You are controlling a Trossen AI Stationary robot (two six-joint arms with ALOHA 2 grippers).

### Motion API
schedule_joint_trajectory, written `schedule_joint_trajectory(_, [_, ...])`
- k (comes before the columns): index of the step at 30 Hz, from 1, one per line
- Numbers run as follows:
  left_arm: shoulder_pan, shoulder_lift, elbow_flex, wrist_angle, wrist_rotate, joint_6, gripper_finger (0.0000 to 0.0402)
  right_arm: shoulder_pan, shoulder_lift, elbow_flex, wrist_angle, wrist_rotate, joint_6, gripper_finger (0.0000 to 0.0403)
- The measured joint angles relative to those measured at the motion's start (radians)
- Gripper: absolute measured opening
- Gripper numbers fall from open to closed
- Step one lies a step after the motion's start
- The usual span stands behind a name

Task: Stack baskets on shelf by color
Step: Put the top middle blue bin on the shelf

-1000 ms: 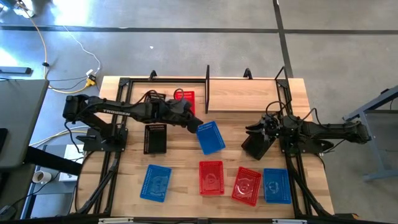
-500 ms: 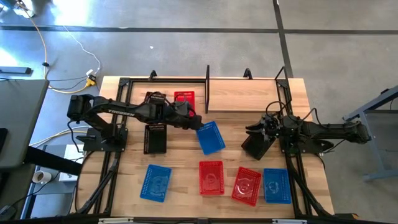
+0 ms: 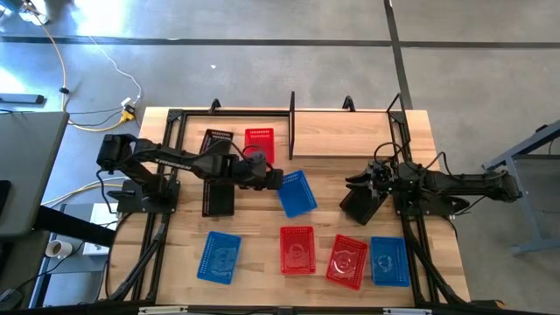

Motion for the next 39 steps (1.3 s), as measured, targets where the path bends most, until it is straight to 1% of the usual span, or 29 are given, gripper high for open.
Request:
schedule_joint_trajectory(6, [-0.028,0.063,0.0,0.007,-0.032,-0.047,0.0131,0.0,0.0,0.0,0.0,0.0,0.0,0.011])
schedule_joint_trajectory(16, [-0.045,0.145,0.0,0.018,-0.032,-0.093,0.0131,0.0,0.0,0.0,-0.003,0.0,0.0,0.011])
schedule_joint_trajectory(20, [-0.046,0.162,0.0,0.04,-0.032,-0.098,0.0131,0.0,0.0,0.0,-0.004,0.0,0.0,0.011])
schedule_joint_trajectory(33, [-0.041,0.177,-0.001,0.033,-0.051,-0.114,0.0131,0.0,0.0,0.0,-0.006,0.0,0.0,0.011])
schedule_joint_trajectory(39, [-0.032,0.224,0.0,0.095,-0.038,-0.126,0.0131,0.0,0.0,0.0,-0.013,0.0,0.0,0.011])
